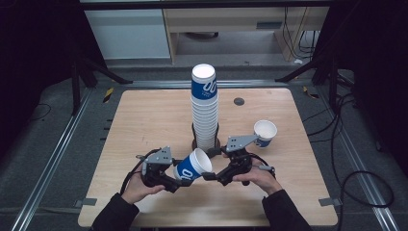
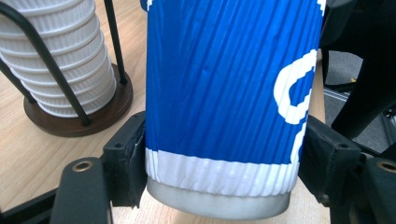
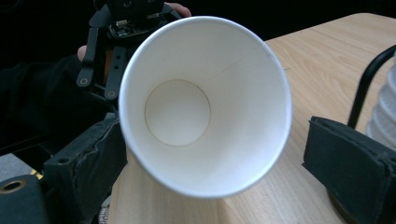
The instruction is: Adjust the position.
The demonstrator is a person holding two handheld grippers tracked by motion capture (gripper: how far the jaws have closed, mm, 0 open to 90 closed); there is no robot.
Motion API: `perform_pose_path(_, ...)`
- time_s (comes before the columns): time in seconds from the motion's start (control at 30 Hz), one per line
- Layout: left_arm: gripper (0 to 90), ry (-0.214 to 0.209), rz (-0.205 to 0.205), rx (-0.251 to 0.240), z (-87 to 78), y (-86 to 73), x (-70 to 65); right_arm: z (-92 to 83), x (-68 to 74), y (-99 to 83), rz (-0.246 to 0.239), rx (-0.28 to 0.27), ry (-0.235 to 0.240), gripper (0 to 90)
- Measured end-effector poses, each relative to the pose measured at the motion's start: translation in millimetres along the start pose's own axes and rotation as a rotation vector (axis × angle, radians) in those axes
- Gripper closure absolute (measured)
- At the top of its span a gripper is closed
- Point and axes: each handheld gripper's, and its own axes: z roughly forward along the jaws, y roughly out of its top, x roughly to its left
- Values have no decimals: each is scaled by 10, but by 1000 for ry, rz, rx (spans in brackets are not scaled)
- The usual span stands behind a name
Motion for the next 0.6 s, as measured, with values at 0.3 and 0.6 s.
perform_pose_path(0.3,269,-23,30,1,62,39,-97,91,29,-17,18,4,58,69)
perform_pose_path(0.6,268,-38,28,13,87,37,-99,145,38,-41,38,12,105,143)
